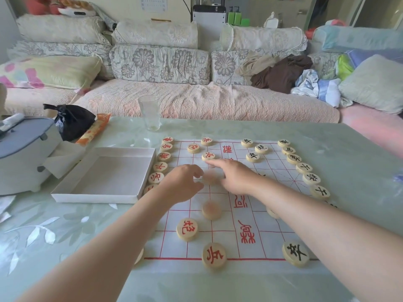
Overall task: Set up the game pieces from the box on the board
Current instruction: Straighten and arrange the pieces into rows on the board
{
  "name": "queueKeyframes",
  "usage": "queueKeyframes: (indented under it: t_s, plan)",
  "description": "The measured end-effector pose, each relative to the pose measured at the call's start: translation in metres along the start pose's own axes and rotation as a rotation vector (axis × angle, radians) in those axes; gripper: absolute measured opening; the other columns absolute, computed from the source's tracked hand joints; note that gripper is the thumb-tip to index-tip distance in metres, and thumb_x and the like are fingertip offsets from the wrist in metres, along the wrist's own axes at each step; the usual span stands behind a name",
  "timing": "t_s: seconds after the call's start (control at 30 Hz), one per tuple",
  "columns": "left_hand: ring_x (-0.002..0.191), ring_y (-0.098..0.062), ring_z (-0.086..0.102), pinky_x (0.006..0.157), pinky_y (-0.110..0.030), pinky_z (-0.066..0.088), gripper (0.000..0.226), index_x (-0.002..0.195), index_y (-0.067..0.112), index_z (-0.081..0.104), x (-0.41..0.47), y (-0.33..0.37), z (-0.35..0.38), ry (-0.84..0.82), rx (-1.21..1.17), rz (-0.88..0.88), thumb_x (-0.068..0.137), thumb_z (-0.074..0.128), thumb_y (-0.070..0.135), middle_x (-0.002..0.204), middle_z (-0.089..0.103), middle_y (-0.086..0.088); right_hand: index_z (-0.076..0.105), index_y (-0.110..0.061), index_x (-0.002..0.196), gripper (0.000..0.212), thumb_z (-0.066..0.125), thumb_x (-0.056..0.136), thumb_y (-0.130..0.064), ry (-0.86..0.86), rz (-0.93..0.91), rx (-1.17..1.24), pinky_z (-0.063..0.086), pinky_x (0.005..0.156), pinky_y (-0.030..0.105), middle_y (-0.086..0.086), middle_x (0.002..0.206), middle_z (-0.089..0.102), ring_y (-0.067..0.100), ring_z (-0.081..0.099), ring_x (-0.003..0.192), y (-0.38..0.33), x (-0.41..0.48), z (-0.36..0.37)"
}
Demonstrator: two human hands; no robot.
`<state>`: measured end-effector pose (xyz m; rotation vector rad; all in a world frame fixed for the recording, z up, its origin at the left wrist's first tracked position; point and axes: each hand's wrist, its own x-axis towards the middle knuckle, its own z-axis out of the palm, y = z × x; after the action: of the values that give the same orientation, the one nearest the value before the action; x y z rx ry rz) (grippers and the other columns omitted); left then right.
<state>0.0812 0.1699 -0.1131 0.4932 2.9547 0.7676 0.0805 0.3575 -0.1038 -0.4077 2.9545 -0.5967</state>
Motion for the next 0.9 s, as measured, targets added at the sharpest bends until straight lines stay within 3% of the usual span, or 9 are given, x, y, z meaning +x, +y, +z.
queueKeyframes:
  t_s: [0.07,0.13,0.27,0.4,0.5,0.7,0.9]
  plan:
    - [0.091,-0.007,0.056,0.080,-0.020,0.046,0.033,0.117,0.029,0.064,0.005,-0.002,0.003,-0.004,-0.023,-0.001,0.084,0.066,0.025,0.115,0.064,0.013,0.037,-0.035,0.151,0.064,0.058,0.092,-0.020,0.016,-0.022,0.025,0.037,0.087,0.024,-0.016,0.136,0.054,0.009,0.049,0.099,0.001,0.003,0.000]
    - [0.088,-0.004,0.054,0.075,-0.015,0.040,0.035,0.118,0.031,0.064,0.010,-0.004,0.005,-0.011,-0.048,0.001,0.084,0.067,0.024,0.113,0.064,0.017,0.038,-0.034,0.150,0.065,0.064,0.090,-0.035,0.042,-0.021,0.018,0.040,0.088,0.027,-0.014,0.126,0.057,0.012,0.053,0.108,0.002,0.003,0.001]
    - [0.092,-0.004,0.053,0.075,-0.015,0.039,0.042,0.125,0.031,0.059,0.014,-0.009,0.008,0.002,-0.045,0.011,0.084,0.069,0.026,0.118,0.062,0.015,0.038,-0.033,0.148,0.073,0.066,0.084,-0.055,0.045,0.006,0.004,0.037,0.086,0.028,-0.010,0.128,0.050,0.009,0.050,0.111,0.005,0.003,0.004]
    - [0.093,-0.004,0.050,0.079,-0.018,0.039,0.044,0.126,0.031,0.058,0.014,-0.011,0.011,0.020,-0.028,0.033,0.084,0.069,0.027,0.120,0.061,0.016,0.048,-0.034,0.140,0.060,0.065,0.084,-0.048,0.047,0.002,0.027,0.043,0.096,0.032,-0.011,0.122,0.053,0.013,0.053,0.116,0.007,0.007,0.008]
    - [0.094,-0.006,0.050,0.079,-0.021,0.042,0.040,0.124,0.031,0.059,0.015,-0.011,0.012,0.025,-0.024,0.038,0.085,0.067,0.026,0.119,0.062,0.018,0.060,-0.033,0.125,0.046,0.065,0.084,-0.053,0.043,0.041,0.019,0.046,0.093,0.032,-0.008,0.115,0.053,0.012,0.054,0.109,0.006,0.008,0.011]
    - [0.103,-0.014,0.055,0.089,-0.036,0.050,0.037,0.121,0.031,0.060,0.017,-0.006,0.016,0.046,-0.025,0.022,0.085,0.068,0.030,0.118,0.063,0.015,0.066,-0.036,0.110,0.034,0.063,0.082,-0.054,0.030,0.054,0.027,0.048,0.091,0.034,-0.008,0.108,0.052,0.013,0.055,0.103,0.003,0.007,0.010]
    - [0.100,-0.015,0.056,0.088,-0.038,0.051,0.036,0.120,0.031,0.060,0.017,-0.001,0.016,0.050,-0.013,-0.005,0.085,0.067,0.036,0.117,0.063,0.012,0.066,-0.035,0.112,0.032,0.066,0.083,-0.049,0.031,0.070,0.046,0.048,0.092,0.034,-0.008,0.113,0.054,0.013,0.055,0.105,0.001,0.005,0.008]
